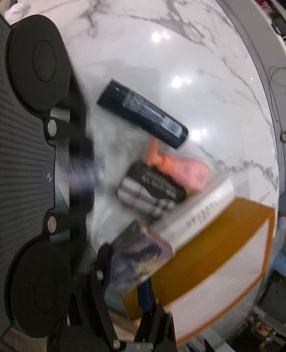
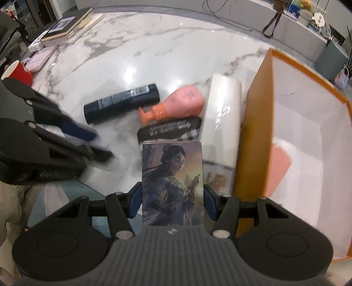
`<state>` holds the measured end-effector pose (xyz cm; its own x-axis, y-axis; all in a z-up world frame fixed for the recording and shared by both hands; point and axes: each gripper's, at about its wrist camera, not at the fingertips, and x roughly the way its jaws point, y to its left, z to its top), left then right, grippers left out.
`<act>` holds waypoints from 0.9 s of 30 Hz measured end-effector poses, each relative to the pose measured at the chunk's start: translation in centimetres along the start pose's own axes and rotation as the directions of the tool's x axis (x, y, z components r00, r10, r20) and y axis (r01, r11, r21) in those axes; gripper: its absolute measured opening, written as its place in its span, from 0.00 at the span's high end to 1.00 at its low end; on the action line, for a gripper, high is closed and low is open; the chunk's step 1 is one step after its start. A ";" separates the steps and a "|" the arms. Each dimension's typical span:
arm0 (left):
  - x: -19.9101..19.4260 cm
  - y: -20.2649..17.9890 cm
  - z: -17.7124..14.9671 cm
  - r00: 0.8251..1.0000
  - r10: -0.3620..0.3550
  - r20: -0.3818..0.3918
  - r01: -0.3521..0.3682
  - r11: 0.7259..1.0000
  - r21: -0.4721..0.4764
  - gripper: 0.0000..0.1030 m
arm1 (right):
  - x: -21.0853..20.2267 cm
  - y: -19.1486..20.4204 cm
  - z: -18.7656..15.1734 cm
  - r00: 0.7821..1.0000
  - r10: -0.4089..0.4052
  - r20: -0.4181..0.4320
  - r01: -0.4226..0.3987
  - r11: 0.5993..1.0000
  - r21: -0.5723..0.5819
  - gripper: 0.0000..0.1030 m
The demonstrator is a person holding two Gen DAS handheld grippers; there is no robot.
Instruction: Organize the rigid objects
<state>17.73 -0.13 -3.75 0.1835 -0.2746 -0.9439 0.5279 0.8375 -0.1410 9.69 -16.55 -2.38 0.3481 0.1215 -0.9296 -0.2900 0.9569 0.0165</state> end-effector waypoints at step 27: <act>3.5 5.4 -1.7 0.960 -0.002 -0.279 -0.123 0.895 -0.428 0.41 | 4.0 1.8 -0.4 0.996 0.077 -0.038 -0.078 0.997 -0.010 0.45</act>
<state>19.81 4.26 -8.35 -0.0564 -0.1329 -0.9895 0.0954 0.9858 -0.1379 10.18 -14.51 -6.24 0.2907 0.1853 -0.9387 -0.3249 0.9419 0.0853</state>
